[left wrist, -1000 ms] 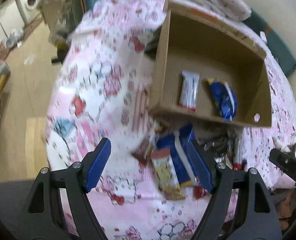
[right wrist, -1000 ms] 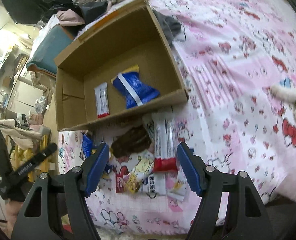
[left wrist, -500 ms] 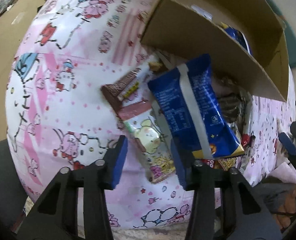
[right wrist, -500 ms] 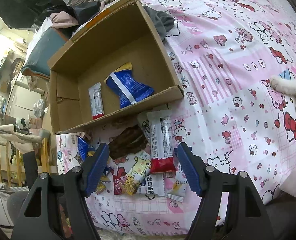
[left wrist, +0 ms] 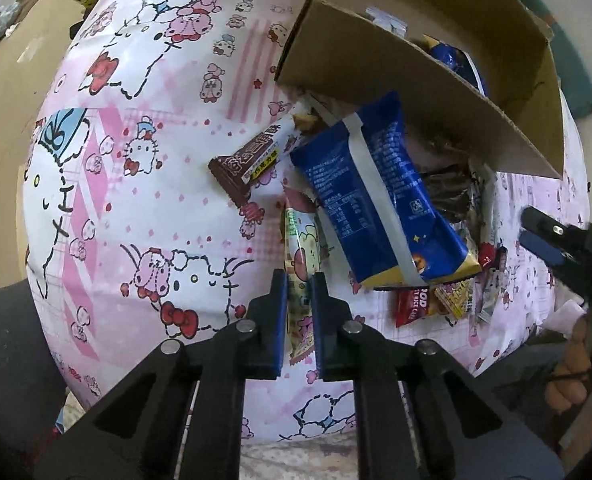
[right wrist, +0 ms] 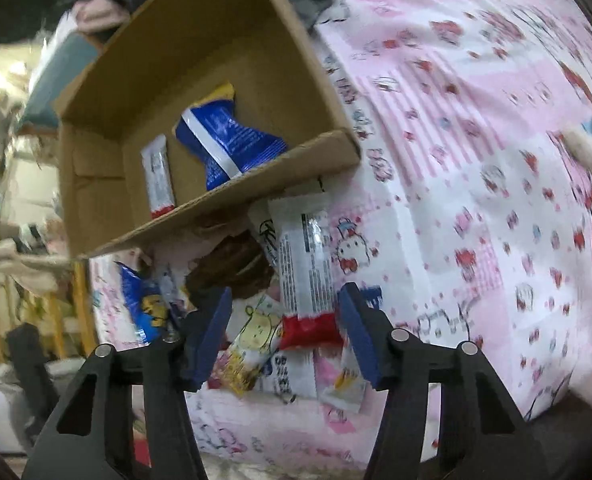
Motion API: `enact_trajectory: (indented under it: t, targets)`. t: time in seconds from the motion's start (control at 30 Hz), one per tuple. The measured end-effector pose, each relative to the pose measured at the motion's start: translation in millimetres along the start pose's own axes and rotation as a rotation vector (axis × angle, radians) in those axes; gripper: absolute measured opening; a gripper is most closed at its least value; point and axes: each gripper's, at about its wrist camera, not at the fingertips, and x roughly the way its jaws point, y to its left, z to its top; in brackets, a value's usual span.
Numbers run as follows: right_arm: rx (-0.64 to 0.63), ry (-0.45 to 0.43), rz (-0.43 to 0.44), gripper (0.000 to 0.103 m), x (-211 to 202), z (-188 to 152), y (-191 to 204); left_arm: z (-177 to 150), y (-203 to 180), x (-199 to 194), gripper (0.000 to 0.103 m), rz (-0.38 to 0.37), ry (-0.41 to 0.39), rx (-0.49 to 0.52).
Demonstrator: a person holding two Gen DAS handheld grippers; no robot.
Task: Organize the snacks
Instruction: 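Grasp yellow cartoon packet with left tool while right tool grasps white bar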
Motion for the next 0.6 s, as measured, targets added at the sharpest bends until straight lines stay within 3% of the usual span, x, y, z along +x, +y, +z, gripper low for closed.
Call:
enact_trajectory:
  t: [0.13, 0.27, 0.3, 0.47, 0.6]
  targets:
    - [-0.044, 0.037, -0.060, 0.054, 26, 7, 7, -2, -5, 4, 0.009, -0.006, 0.011, 0.016]
    - [-0.058, 0.079, -0.090, 0.034, 45, 6, 7, -1, -12, 13, 0.014, -0.001, 0.032, 0.042]
    - [-0.055, 0.076, -0.086, 0.034, 44, 6, 7, -1, -13, 17, 0.017, 0.012, 0.037, 0.047]
    - [0.018, 0.052, 0.017, 0.033, 24, 0, -3, -2, -20, 23, 0.018, 0.027, 0.035, 0.071]
    - [0.055, 0.035, 0.110, 0.033, 1, -12, -4, -3, -28, 14, 0.009, 0.016, 0.017, 0.085]
